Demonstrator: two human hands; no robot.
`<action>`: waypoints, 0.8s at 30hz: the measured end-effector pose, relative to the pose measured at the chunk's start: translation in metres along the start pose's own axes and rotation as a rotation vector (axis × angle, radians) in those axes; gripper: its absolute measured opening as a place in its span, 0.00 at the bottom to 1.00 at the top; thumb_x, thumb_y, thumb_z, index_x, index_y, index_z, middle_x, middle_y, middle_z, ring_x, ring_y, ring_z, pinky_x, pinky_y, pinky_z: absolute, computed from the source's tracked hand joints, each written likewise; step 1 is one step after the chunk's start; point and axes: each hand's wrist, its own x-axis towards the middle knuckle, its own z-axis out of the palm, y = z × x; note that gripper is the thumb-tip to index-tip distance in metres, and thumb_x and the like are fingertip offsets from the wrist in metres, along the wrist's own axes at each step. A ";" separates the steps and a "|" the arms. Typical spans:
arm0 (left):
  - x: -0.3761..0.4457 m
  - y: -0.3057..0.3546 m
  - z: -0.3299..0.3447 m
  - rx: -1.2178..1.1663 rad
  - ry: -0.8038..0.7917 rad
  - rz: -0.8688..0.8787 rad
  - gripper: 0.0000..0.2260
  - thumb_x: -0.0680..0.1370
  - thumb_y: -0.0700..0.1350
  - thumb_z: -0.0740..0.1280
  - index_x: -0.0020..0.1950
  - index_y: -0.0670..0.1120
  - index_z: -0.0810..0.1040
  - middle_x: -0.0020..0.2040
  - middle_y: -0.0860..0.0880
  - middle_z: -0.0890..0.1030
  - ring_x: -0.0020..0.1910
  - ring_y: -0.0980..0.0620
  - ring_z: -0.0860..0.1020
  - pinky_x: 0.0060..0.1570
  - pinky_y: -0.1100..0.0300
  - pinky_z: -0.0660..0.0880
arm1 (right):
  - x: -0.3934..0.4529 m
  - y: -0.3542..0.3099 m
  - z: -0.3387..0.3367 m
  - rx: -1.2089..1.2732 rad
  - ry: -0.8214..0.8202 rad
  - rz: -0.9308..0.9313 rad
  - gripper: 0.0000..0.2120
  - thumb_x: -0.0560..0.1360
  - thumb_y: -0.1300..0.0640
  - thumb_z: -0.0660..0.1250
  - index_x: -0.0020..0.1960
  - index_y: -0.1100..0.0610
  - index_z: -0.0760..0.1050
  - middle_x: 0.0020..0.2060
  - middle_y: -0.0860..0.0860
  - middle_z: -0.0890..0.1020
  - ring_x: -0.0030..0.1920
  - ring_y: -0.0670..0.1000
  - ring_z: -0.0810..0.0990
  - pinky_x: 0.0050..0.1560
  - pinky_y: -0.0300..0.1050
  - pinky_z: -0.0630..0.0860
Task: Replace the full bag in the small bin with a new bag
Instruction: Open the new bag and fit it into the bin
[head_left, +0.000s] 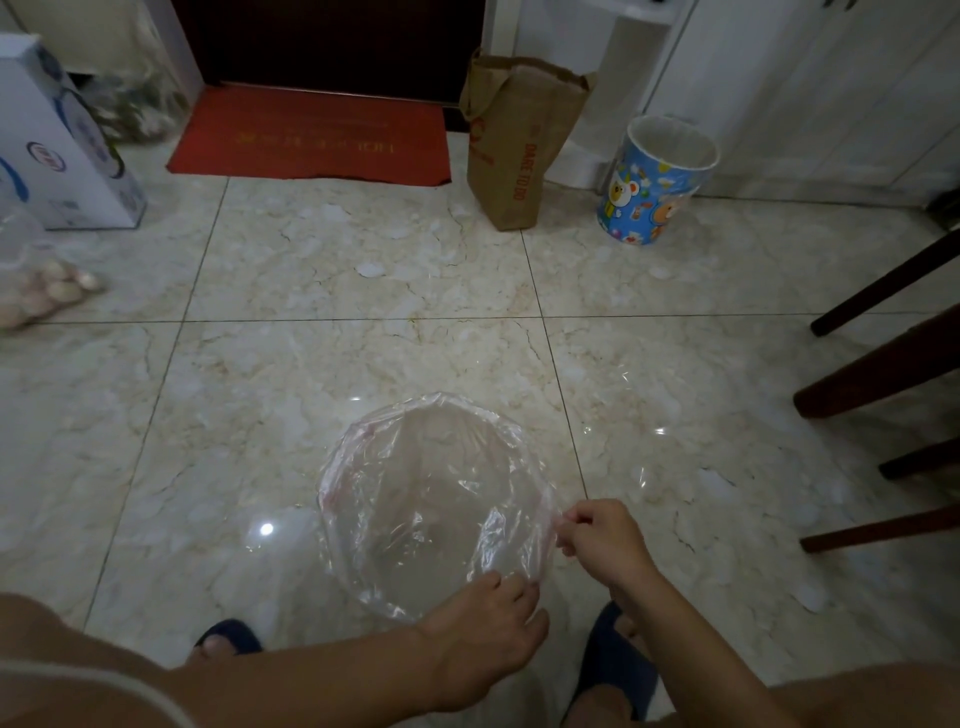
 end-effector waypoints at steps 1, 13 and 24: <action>0.000 0.000 0.001 -0.002 0.011 -0.002 0.23 0.61 0.48 0.71 0.55 0.44 0.76 0.53 0.42 0.81 0.45 0.48 0.78 0.41 0.60 0.77 | 0.002 0.004 -0.001 0.082 -0.017 0.046 0.11 0.75 0.63 0.67 0.35 0.64 0.80 0.32 0.57 0.82 0.35 0.52 0.79 0.36 0.44 0.74; -0.008 -0.011 0.004 -0.164 0.091 -0.012 0.20 0.62 0.43 0.70 0.54 0.48 0.76 0.53 0.47 0.80 0.41 0.50 0.78 0.38 0.61 0.77 | 0.037 0.014 0.048 0.254 -0.001 0.381 0.13 0.74 0.68 0.59 0.32 0.61 0.72 0.27 0.57 0.75 0.26 0.52 0.69 0.26 0.40 0.63; 0.000 -0.008 -0.007 -0.442 0.428 -0.393 0.25 0.71 0.49 0.66 0.67 0.47 0.71 0.47 0.50 0.75 0.43 0.50 0.74 0.38 0.59 0.72 | 0.033 0.001 0.023 0.771 -0.077 0.290 0.08 0.76 0.60 0.68 0.53 0.63 0.81 0.47 0.58 0.85 0.46 0.57 0.82 0.42 0.48 0.79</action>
